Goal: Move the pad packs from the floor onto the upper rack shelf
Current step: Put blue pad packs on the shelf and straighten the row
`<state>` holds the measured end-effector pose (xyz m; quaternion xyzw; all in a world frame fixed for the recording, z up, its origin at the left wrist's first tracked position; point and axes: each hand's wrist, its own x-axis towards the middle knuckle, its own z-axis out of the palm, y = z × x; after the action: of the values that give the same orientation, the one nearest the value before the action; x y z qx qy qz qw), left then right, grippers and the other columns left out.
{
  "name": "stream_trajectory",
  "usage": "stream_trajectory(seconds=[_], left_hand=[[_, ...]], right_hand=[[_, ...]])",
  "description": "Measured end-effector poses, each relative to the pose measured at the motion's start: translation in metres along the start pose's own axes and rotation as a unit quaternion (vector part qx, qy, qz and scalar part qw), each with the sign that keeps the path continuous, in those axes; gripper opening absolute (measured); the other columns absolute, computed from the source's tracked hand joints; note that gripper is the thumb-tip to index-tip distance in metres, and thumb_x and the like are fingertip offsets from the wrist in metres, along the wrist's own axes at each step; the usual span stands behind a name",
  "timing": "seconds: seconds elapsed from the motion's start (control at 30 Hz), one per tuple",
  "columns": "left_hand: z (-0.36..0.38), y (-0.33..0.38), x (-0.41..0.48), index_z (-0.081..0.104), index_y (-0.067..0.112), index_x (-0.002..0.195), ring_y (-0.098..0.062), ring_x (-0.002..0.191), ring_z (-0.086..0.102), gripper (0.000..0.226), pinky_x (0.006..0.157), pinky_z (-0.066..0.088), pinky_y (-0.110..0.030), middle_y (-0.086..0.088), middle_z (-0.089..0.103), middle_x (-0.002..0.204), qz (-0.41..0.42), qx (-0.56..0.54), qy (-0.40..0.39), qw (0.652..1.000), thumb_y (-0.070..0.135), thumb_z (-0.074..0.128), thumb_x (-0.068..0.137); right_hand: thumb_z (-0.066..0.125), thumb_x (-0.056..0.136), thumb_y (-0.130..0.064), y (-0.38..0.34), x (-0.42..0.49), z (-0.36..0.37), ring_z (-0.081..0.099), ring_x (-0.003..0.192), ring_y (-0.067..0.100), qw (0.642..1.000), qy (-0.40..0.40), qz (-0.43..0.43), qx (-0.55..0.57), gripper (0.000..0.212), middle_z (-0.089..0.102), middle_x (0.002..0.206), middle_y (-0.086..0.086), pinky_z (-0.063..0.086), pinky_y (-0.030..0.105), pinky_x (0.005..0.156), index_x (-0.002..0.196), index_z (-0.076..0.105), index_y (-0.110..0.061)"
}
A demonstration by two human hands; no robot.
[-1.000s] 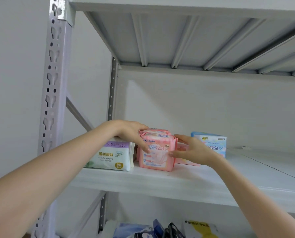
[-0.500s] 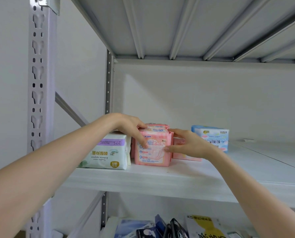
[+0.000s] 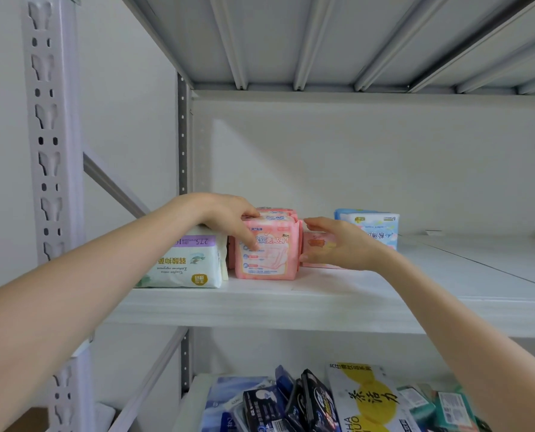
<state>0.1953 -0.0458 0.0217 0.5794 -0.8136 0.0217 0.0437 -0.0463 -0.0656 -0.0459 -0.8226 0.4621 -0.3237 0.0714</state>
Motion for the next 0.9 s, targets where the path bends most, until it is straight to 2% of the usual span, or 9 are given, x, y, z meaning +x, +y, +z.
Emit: stream_trajectory(seconds=[0.1, 0.2, 0.3, 0.47, 0.63, 0.67, 0.77, 0.8, 0.9], left_hand=[[0.004, 0.003, 0.0, 0.056, 0.028, 0.124, -0.014, 0.101, 0.061, 0.048, 0.094, 0.05, -0.036, 0.01, 0.063, 0.115, 0.021, 0.026, 0.023, 0.999, 0.042, 0.071, 0.08], [0.011, 0.008, 0.0, 0.055, 0.028, 0.122, -0.017, 0.1, 0.059, 0.051, 0.091, 0.05, -0.04, 0.007, 0.061, 0.111, 0.032, 0.074, 0.047, 0.996, 0.042, 0.073, 0.077], [0.015, 0.015, 0.001, 0.053, 0.025, 0.124, -0.02, 0.1, 0.057, 0.055, 0.091, 0.049, -0.04, 0.004, 0.059, 0.111, 0.044, 0.102, 0.066, 0.992, 0.045, 0.073, 0.077], [0.017, 0.035, 0.01, 0.052, 0.023, 0.125, -0.022, 0.104, 0.053, 0.058, 0.088, 0.046, -0.034, 0.001, 0.057, 0.119, 0.061, 0.104, 0.08, 0.99, 0.051, 0.07, 0.078], [0.015, 0.06, 0.034, 0.04, 0.023, 0.143, -0.022, 0.122, 0.048, 0.081, 0.102, 0.042, -0.038, 0.003, 0.048, 0.138, 0.045, 0.106, 0.055, 0.992, 0.061, 0.066, 0.077], [0.014, 0.065, 0.04, 0.04, 0.025, 0.143, -0.022, 0.122, 0.048, 0.081, 0.1, 0.042, -0.037, 0.004, 0.047, 0.14, 0.037, 0.105, 0.046, 0.993, 0.062, 0.067, 0.076], [0.01, 0.074, 0.062, 0.053, 0.021, 0.123, -0.022, 0.1, 0.056, 0.065, 0.076, 0.045, -0.031, 0.0, 0.057, 0.124, 0.009, 0.099, -0.001, 0.995, 0.061, 0.068, 0.074], [0.01, 0.076, 0.07, 0.054, 0.02, 0.12, -0.022, 0.099, 0.058, 0.064, 0.073, 0.046, -0.03, -0.001, 0.058, 0.12, -0.001, 0.094, -0.018, 0.995, 0.062, 0.069, 0.073], [0.009, 0.082, 0.089, 0.052, 0.022, 0.127, -0.022, 0.112, 0.058, 0.073, 0.081, 0.051, -0.031, 0.002, 0.054, 0.127, -0.031, 0.069, -0.063, 0.995, 0.064, 0.071, 0.069]], right_hand=[[0.075, 0.076, -0.046, 0.007, -0.013, -0.004, 0.044, 0.128, 0.009, 0.998, 0.02, 0.02, -0.047, 0.078, 0.048, 0.137, -0.016, 0.033, 0.022, 0.097, 0.143, 0.039, -0.031], [0.075, 0.076, -0.049, 0.014, -0.029, -0.008, 0.038, 0.135, 0.015, 0.995, 0.033, 0.032, -0.09, 0.084, 0.044, 0.145, -0.01, 0.032, 0.025, 0.102, 0.147, 0.035, -0.029], [0.075, 0.076, -0.049, 0.022, -0.046, -0.015, 0.036, 0.136, 0.018, 0.991, 0.043, 0.04, -0.124, 0.084, 0.043, 0.147, -0.007, 0.031, 0.028, 0.105, 0.146, 0.035, -0.03], [0.075, 0.075, -0.049, 0.047, -0.066, -0.03, 0.037, 0.135, 0.019, 0.988, 0.054, 0.078, -0.124, 0.083, 0.04, 0.149, -0.005, 0.032, 0.025, 0.096, 0.146, 0.035, -0.032], [0.075, 0.074, -0.051, 0.069, -0.066, -0.043, 0.043, 0.13, 0.021, 0.986, 0.051, 0.11, -0.112, 0.083, 0.045, 0.145, -0.005, 0.036, 0.031, 0.099, 0.144, 0.037, -0.032], [0.076, 0.074, -0.051, 0.072, -0.062, -0.045, 0.043, 0.13, 0.021, 0.986, 0.047, 0.117, -0.106, 0.082, 0.046, 0.144, -0.005, 0.036, 0.031, 0.097, 0.144, 0.038, -0.031], [0.078, 0.069, -0.053, 0.08, -0.048, -0.049, 0.047, 0.128, 0.019, 0.989, 0.03, 0.118, -0.08, 0.084, 0.05, 0.139, -0.007, 0.038, 0.029, 0.1, 0.142, 0.042, -0.03], [0.079, 0.067, -0.053, 0.083, -0.04, -0.05, 0.048, 0.127, 0.018, 0.991, 0.021, 0.114, -0.069, 0.084, 0.051, 0.137, -0.007, 0.039, 0.03, 0.102, 0.14, 0.044, -0.029], [0.08, 0.073, -0.042, 0.085, -0.02, -0.049, 0.045, 0.13, 0.013, 0.995, -0.022, 0.099, -0.023, 0.082, 0.049, 0.137, -0.006, 0.035, 0.025, 0.106, 0.142, 0.041, -0.022]])
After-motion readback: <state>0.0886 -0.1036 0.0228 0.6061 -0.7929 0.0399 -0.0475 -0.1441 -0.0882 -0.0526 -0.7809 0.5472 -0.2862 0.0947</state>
